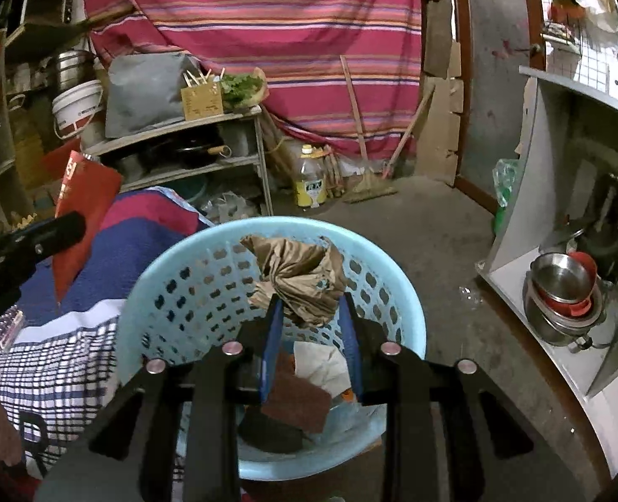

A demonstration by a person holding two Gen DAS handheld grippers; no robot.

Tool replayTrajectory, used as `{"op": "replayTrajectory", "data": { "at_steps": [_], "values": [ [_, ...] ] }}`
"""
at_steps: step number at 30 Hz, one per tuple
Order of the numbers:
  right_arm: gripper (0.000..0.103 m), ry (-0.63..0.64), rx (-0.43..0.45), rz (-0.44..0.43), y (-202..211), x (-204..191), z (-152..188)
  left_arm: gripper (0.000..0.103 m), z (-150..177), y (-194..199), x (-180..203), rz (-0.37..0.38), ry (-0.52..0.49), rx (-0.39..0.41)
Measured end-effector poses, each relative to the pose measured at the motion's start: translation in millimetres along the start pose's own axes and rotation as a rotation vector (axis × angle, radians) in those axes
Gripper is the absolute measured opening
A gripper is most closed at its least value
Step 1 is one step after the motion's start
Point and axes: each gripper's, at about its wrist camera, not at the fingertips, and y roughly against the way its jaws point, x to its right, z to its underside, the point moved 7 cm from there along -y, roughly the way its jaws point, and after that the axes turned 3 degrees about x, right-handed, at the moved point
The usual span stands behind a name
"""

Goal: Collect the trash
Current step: 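Open both grippers over the blue basket to drop bag and paper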

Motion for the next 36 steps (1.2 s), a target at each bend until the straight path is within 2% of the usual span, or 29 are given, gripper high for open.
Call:
{"op": "replayTrajectory", "data": {
  "at_steps": [4, 11, 13, 15, 20, 22, 27, 30, 36],
  "values": [
    [0.028, -0.024, -0.004, -0.003, -7, 6, 4, 0.005, 6, -22, 12, 0.018, -0.03, -0.042],
    [0.028, -0.066, -0.014, -0.002, -22, 14, 7, 0.01, 11, -45, 14, 0.029, -0.018, -0.088],
    [0.028, -0.071, -0.014, 0.0, -23, 15, 7, 0.015, 12, -46, 12, 0.035, -0.014, -0.098],
    [0.028, -0.072, -0.015, 0.003, -24, 16, 7, 0.032, 13, -49, 8, 0.027, -0.003, -0.105],
    [0.028, -0.06, -0.021, 0.007, -24, 12, 10, 0.047, 13, -47, -1, 0.022, 0.035, -0.111],
    [0.028, -0.05, -0.024, 0.013, -24, 9, 11, 0.054, 12, -44, -6, -0.004, 0.032, -0.101],
    [0.028, -0.044, -0.027, 0.015, -28, 5, 14, 0.081, 8, -31, -26, -0.066, 0.064, -0.08],
    [0.028, -0.037, -0.029, 0.008, -33, -2, 12, 0.088, 6, -21, -42, -0.121, 0.076, -0.067],
    [0.028, -0.028, -0.035, -0.006, -43, -18, 11, 0.095, 3, -2, -76, -0.184, 0.103, -0.062]
  ]
}}
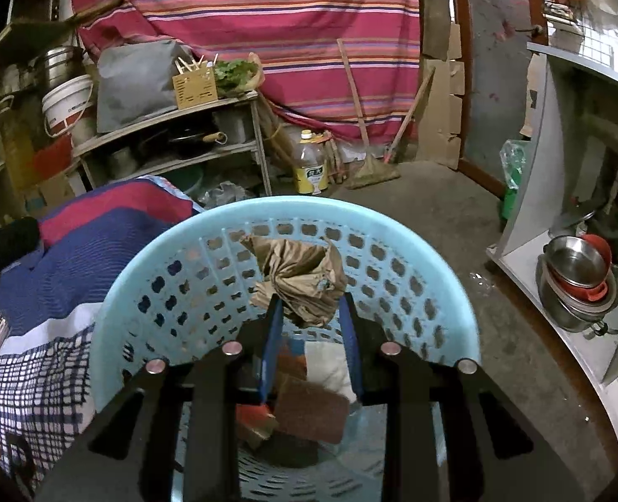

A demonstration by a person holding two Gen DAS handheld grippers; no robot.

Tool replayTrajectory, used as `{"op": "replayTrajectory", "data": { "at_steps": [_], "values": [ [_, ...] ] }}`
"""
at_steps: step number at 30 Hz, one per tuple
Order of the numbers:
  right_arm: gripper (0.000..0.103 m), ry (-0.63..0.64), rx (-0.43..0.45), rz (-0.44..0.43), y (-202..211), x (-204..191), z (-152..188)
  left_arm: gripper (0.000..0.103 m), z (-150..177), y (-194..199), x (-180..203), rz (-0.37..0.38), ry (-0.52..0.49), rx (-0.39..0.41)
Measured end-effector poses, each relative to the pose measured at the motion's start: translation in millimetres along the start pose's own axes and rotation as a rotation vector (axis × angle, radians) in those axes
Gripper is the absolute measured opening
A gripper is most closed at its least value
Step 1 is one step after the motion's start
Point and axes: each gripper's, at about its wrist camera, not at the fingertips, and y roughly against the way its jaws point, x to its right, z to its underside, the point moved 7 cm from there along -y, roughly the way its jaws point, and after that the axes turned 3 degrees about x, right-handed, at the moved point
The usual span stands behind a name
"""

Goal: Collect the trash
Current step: 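Open both grippers over the blue basket to drop bag and paper, then return to the table and grasp another crumpled brown paper with the left gripper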

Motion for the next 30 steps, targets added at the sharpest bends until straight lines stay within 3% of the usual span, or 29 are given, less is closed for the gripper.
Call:
{"op": "replayTrajectory", "data": {
  "at_steps": [6, 8, 10, 19, 23, 30],
  "values": [
    [0.03, 0.006, -0.012, 0.008, -11, -13, -7, 0.097, -12, 23, -51, -0.06, 0.046, 0.034],
    [0.058, 0.008, -0.009, 0.029, -11, -16, -10, 0.097, -16, 29, -68, -0.076, 0.068, 0.042],
    [0.074, 0.011, 0.019, 0.053, -6, -17, -15, 0.097, -18, 37, -87, -0.097, 0.088, 0.051],
    [0.086, 0.006, 0.061, 0.05, 24, -53, -32, 0.097, -21, 75, -146, -0.205, 0.043, 0.099],
    [0.095, 0.03, 0.087, -0.009, 42, -101, -35, 0.097, -18, 97, -178, -0.264, 0.046, 0.125],
    [0.095, 0.108, 0.061, -0.146, 52, -205, -17, 0.097, 1, 124, -254, -0.353, 0.132, 0.093]
  ]
}}
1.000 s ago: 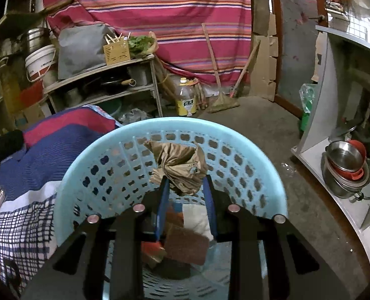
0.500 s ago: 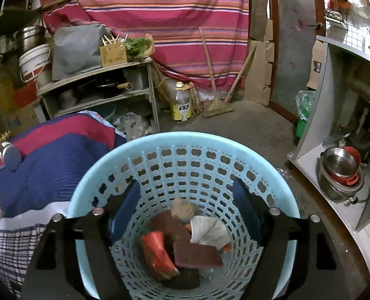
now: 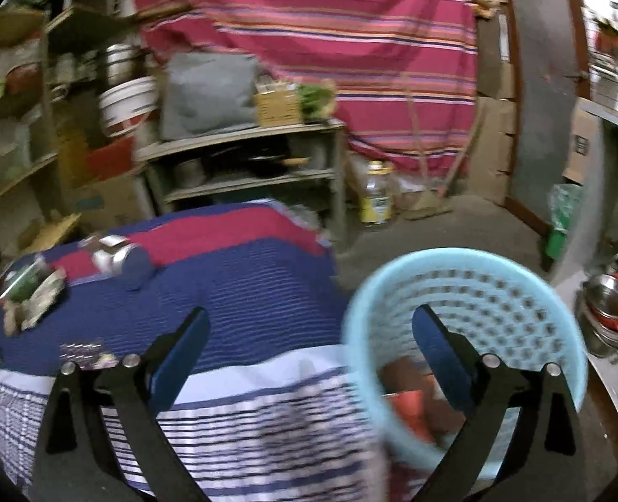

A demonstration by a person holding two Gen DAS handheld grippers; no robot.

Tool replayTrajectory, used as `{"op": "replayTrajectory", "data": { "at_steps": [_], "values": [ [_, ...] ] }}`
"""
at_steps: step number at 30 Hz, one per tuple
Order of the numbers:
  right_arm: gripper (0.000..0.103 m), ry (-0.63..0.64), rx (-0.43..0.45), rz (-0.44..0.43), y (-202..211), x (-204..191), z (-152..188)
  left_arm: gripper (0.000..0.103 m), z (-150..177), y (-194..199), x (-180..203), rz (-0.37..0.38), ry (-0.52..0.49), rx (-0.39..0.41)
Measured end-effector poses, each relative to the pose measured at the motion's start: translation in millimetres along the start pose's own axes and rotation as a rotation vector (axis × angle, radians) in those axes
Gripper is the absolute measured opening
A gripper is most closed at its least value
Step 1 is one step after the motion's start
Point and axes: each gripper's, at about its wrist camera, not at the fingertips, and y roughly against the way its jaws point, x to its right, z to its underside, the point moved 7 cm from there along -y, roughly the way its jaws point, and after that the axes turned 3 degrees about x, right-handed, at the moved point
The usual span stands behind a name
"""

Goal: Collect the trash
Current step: 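Return to the table and grasp another crumpled brown paper with the left gripper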

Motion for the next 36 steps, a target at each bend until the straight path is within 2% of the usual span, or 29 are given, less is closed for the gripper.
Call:
{"op": "replayTrajectory", "data": {
  "at_steps": [5, 10, 14, 19, 23, 27, 29, 34, 36],
  "values": [
    [0.095, 0.056, -0.002, -0.081, -5, -65, 1, 0.097, -1, -4, -59, -0.076, 0.075, 0.02],
    [0.095, 0.108, -0.004, -0.109, -17, -117, -2, 0.097, 8, -23, -108, -0.114, 0.131, -0.06],
    [0.095, 0.112, -0.012, -0.142, -28, -148, -6, 0.097, 20, -37, -147, -0.226, 0.151, -0.129],
    [0.096, 0.088, -0.045, -0.177, -45, -179, -4, 0.097, 43, -59, -177, -0.283, 0.138, -0.202],
    [0.095, 0.117, -0.059, -0.161, -55, -201, 1, 0.097, 57, -81, -185, -0.252, 0.14, -0.248],
    [0.095, 0.142, -0.058, -0.128, -62, -206, 5, 0.097, 66, -99, -180, -0.183, 0.152, -0.281],
    [0.095, 0.152, -0.067, -0.139, -65, -209, 9, 0.097, 69, -107, -178, -0.187, 0.147, -0.288],
    [0.095, 0.196, -0.077, -0.095, -71, -211, 20, 0.097, 79, -124, -181, -0.194, 0.164, -0.319],
    [0.095, 0.198, -0.092, -0.086, -74, -210, 22, 0.088, 84, -129, -184, -0.185, 0.181, -0.336]
  ]
}}
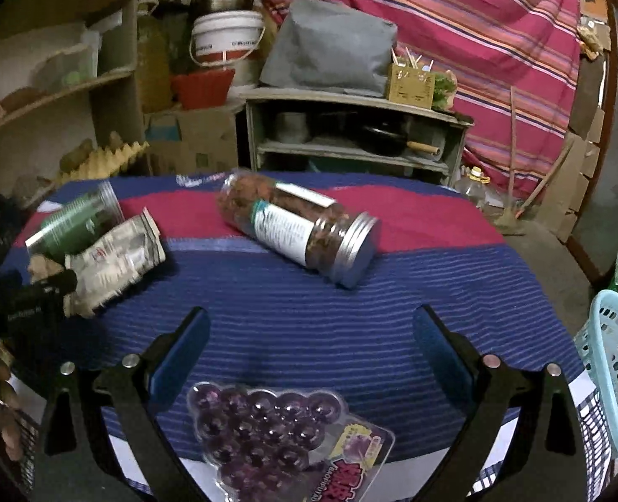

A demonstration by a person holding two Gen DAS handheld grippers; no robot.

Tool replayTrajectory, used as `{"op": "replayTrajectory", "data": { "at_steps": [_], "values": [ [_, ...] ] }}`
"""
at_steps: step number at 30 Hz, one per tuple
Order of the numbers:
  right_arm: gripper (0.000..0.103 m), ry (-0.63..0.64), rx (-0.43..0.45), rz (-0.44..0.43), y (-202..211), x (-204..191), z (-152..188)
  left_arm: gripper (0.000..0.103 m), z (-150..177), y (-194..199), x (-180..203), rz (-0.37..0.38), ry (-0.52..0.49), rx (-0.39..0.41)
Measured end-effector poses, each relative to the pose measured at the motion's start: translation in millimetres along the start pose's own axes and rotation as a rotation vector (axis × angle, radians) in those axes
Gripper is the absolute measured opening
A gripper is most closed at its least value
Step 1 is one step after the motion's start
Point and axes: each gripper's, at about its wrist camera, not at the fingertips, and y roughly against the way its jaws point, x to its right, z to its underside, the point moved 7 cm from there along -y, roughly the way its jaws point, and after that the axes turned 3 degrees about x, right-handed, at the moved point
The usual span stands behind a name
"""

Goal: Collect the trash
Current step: 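Return to the table and grasp another crumpled brown paper with the left gripper, then grasp the printed snack wrapper with the right gripper while the left gripper holds the brown paper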

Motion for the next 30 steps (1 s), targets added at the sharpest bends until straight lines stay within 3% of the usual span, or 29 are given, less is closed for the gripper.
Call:
{"op": "replayTrajectory", "data": {
  "at_steps": [1, 6, 7, 12, 17, 25, 30],
  "values": [
    [0.095, -0.007, -0.005, -0.002, -1, 1, 0, 0.084, 1, -2, 0, 0.011, 0.005, -0.007],
    [0.095, -0.016, -0.04, -0.016, -5, -1, 5, 0.048, 2, -6, 2, 0.065, 0.02, -0.019],
    [0.095, -0.017, -0.046, -0.023, -6, -2, 6, 0.046, 1, -7, 3, 0.07, 0.018, -0.018],
    [0.095, 0.007, -0.055, -0.043, -7, -20, 7, 0.045, -5, 10, 2, 0.06, -0.018, 0.021],
    [0.095, 0.013, -0.047, -0.074, -12, -49, 0, 0.045, -29, 45, -11, 0.009, -0.053, 0.147],
    [0.095, -0.02, -0.085, -0.134, -42, -104, -16, 0.045, -43, 57, -54, -0.032, 0.002, 0.179],
    [0.095, -0.029, -0.168, -0.127, -68, -126, -10, 0.045, -46, 59, -71, -0.011, 0.067, 0.178]
  ]
}}
